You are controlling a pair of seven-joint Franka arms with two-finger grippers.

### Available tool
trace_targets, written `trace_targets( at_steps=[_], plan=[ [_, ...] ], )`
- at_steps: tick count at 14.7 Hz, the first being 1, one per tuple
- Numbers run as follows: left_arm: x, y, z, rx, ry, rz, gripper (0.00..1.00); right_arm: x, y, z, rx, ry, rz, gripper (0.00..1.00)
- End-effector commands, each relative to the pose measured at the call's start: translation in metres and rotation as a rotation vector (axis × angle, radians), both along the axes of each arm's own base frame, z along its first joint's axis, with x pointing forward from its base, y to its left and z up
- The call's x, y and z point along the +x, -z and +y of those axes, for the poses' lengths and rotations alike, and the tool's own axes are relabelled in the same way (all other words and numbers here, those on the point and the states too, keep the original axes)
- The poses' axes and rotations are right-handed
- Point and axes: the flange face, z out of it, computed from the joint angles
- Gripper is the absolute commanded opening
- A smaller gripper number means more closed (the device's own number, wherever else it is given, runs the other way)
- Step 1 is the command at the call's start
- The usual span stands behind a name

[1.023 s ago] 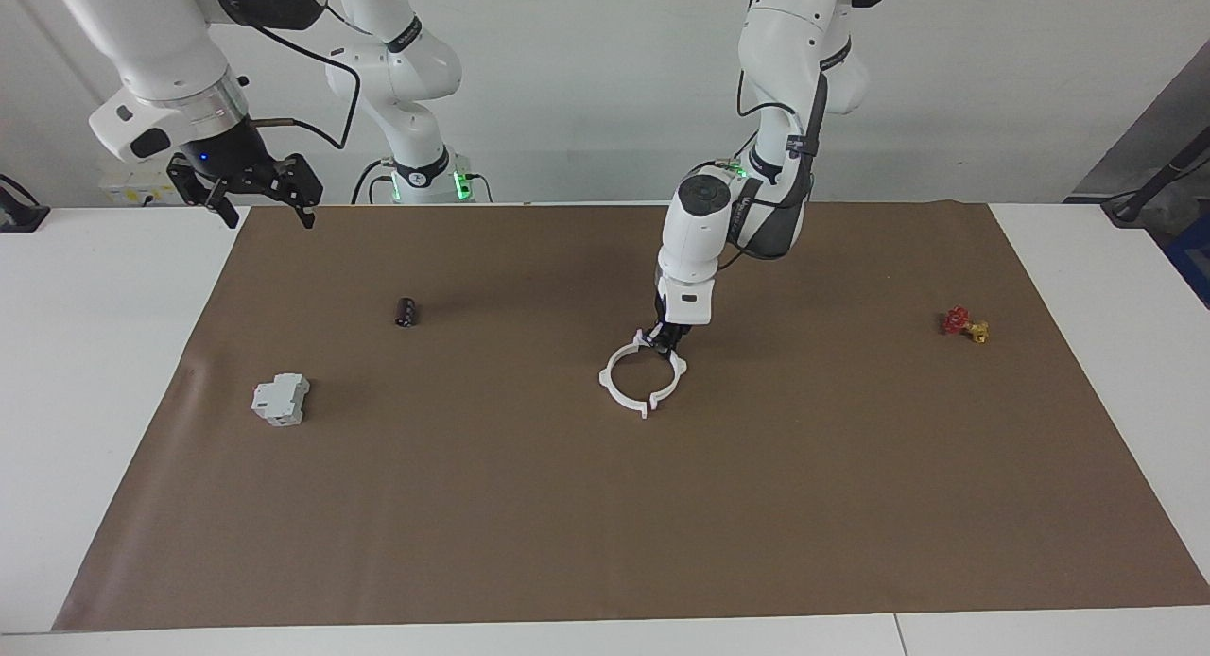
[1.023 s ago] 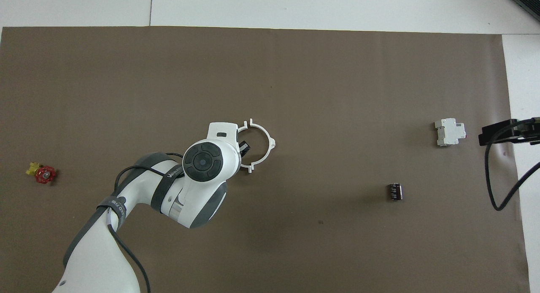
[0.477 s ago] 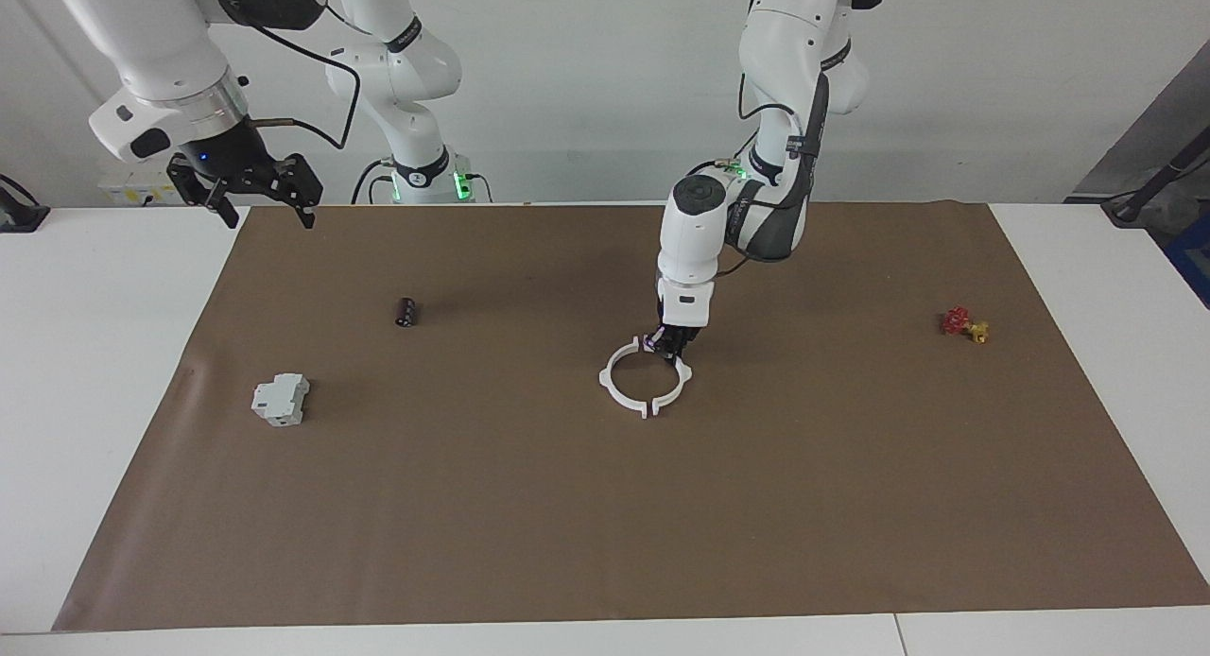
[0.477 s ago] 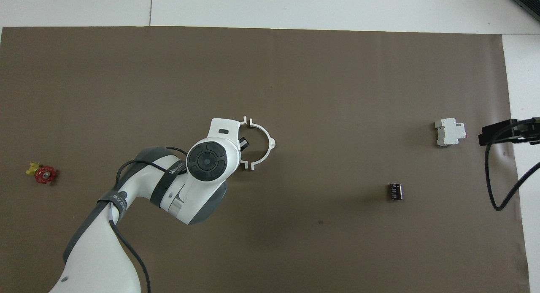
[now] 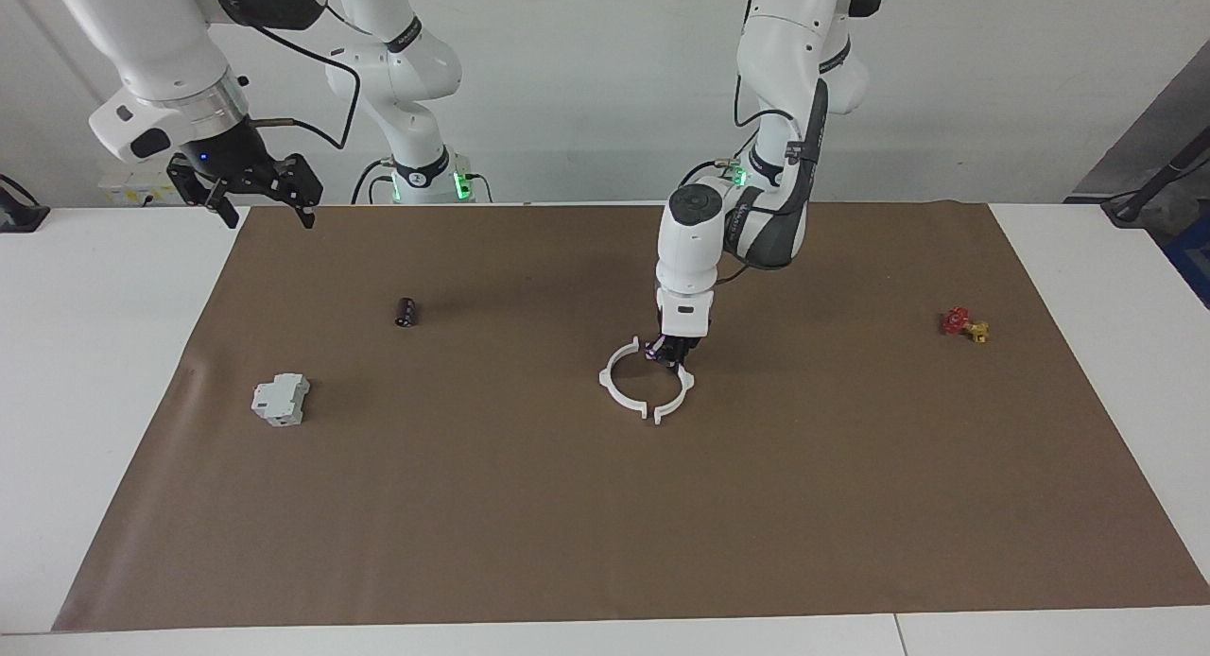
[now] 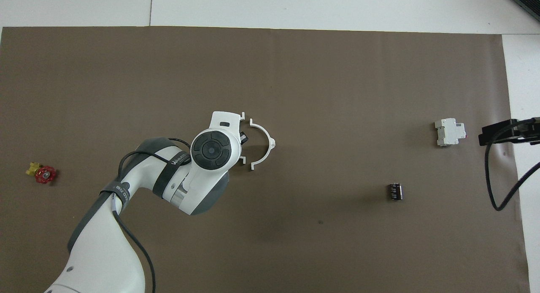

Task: Assemble drain pipe with both arms
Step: 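Align and press the held half onto the placed half, left gripper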

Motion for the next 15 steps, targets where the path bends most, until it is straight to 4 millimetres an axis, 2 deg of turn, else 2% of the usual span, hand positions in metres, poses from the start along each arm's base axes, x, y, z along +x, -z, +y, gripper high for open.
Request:
trace_targets(
  at_steps=[1,5,15],
  plan=[
    [0.004,0.001,0.005,0.065,0.017,0.020,0.00,-0.007,-0.001,-0.002,-0.007,0.008,-0.012,1.00],
    [0.005,0.001,0.010,0.070,0.005,0.022,0.00,-0.007,-0.001,-0.002,-0.007,0.008,-0.012,1.00],
    [-0.002,-0.001,-0.006,0.056,-0.024,0.012,0.00,-0.007,-0.001,-0.002,-0.007,0.010,-0.012,1.00]
  ],
)
